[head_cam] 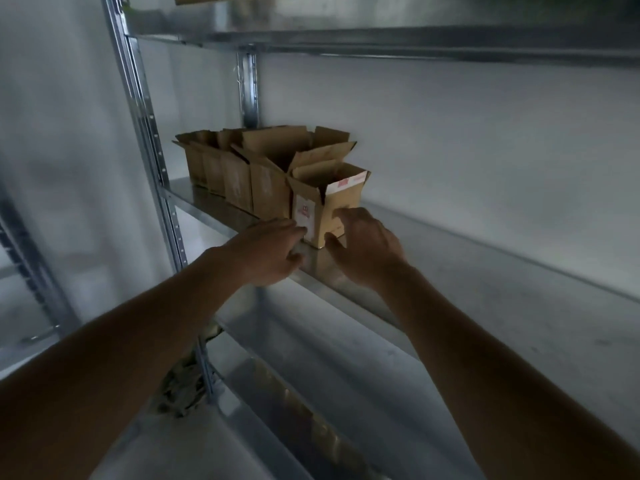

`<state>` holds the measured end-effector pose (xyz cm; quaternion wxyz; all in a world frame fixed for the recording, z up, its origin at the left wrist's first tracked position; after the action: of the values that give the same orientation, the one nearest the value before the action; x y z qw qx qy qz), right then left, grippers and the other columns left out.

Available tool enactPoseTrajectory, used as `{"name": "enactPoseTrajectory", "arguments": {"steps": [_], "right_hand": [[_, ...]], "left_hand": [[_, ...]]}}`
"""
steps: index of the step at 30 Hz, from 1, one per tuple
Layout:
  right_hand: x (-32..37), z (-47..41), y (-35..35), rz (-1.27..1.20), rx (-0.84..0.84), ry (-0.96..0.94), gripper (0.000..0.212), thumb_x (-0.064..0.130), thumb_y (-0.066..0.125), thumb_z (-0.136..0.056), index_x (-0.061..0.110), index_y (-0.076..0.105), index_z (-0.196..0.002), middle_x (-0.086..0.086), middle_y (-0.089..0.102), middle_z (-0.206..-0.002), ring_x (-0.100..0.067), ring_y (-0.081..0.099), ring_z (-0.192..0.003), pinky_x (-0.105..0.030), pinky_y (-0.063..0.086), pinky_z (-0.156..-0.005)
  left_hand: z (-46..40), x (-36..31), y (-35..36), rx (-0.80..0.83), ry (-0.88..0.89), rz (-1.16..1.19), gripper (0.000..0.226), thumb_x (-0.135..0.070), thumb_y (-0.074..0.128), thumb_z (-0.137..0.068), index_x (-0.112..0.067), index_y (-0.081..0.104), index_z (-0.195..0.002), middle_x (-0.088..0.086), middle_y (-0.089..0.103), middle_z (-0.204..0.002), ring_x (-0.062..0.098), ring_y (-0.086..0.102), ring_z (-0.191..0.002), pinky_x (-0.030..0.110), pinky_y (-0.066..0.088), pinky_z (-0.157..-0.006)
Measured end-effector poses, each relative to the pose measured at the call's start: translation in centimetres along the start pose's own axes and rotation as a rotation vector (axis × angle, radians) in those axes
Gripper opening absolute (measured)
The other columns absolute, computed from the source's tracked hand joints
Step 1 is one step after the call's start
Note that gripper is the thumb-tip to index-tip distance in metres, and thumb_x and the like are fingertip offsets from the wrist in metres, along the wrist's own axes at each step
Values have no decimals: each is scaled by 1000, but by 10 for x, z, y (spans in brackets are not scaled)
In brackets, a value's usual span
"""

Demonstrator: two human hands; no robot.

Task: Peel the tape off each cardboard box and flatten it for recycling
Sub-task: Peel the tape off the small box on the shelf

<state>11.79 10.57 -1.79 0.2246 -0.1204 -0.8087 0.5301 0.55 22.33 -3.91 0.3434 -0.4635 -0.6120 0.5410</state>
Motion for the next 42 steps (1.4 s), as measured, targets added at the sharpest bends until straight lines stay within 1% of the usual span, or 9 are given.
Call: {"name": "enactPoseTrajectory", "arguments": {"steps": [7, 11, 16, 20, 25, 29, 33, 39, 42], "right_hand": [[-6, -58, 24, -96, -90, -10, 76, 50, 55, -101, 40, 10, -160, -13, 26, -162, -41, 49, -136, -52, 53, -103], [-8, -76, 27, -88, -167, 33, 60, 54, 59, -98, 43, 29, -149, -11, 26, -157, -44, 47, -134, -52, 55, -99], [-23, -85, 13, -36, -235, 69, 22, 35, 65, -100, 29, 58, -120, -9, 38, -143, -37, 60, -114, -42, 57, -86], [-44, -76, 4, -29, -231, 206, 23, 26, 62, -103, 30, 59, -126, -7, 35, -153, -34, 60, -121, -42, 57, -91], [-51, -60, 6, -132, -313, 378, 33, 23, 58, -103, 30, 53, -135, -7, 43, -145, -32, 59, -118, -30, 49, -76], [-41, -54, 23, -318, -387, 450, 59, 36, 70, -91, 29, 42, -142, -6, 52, -132, -20, 50, -110, -24, 40, -71], [-32, -54, 37, -437, -521, 546, 85, 52, 84, -76, 30, 36, -142, 3, 47, -124, -13, 42, -104, -16, 33, -66], [-28, -56, 42, -392, -642, 669, 82, 43, 89, -70, 31, 33, -128, 0, 48, -116, -17, 48, -92, -23, 37, -59], [-27, -49, 35, -340, -657, 665, 81, 43, 89, -69, 34, 32, -127, 0, 48, -116, -18, 51, -94, -24, 40, -60]], "left_hand": [[-56, 50, 11, -46, 30, 44, 41, -41, 58, -102, -24, 55, -139, -3, 60, -137, 17, 59, -122, 33, 49, -101], [-74, 60, 10, -81, 95, 46, 41, -44, 57, -102, -30, 52, -140, -7, 56, -138, 12, 58, -118, 38, 53, -99], [-88, 68, 7, -226, 164, 5, 27, -42, 53, -101, -25, 57, -122, -4, 58, -122, 6, 52, -94, 22, 42, -75], [-96, 63, 5, -251, 254, 20, 27, -40, 53, -101, -23, 61, -120, -4, 56, -121, 11, 58, -96, 27, 51, -77], [-105, 51, 6, -160, 376, 66, 29, -35, 56, -102, -21, 67, -126, -3, 57, -126, 10, 60, -97, 14, 37, -67], [-108, 45, 7, -37, 466, 101, 46, -26, 58, -103, -30, 53, -148, -6, 53, -141, 13, 58, -112, 11, 34, -70], [-112, 41, 9, 21, 476, 107, 45, -25, 57, -103, -30, 53, -147, -5, 53, -137, 7, 47, -100, 14, 34, -70], [-114, 36, 3, 33, 431, 78, 43, -29, 58, -102, -19, 53, -143, 2, 51, -144, 22, 55, -125, 33, 50, -99], [-115, 32, -5, 4, 431, 71, 41, -30, 59, -102, -19, 53, -141, 5, 52, -142, 23, 56, -123, 38, 52, -101]]}}
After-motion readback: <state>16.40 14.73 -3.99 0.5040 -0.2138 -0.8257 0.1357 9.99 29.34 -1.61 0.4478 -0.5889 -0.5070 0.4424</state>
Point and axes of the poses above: each hand's wrist, its own z-axis away from the middle knuckle, its own y-axis out of the palm, x = y × z, the point moved 6 cm from there along -z, towards the middle knuckle
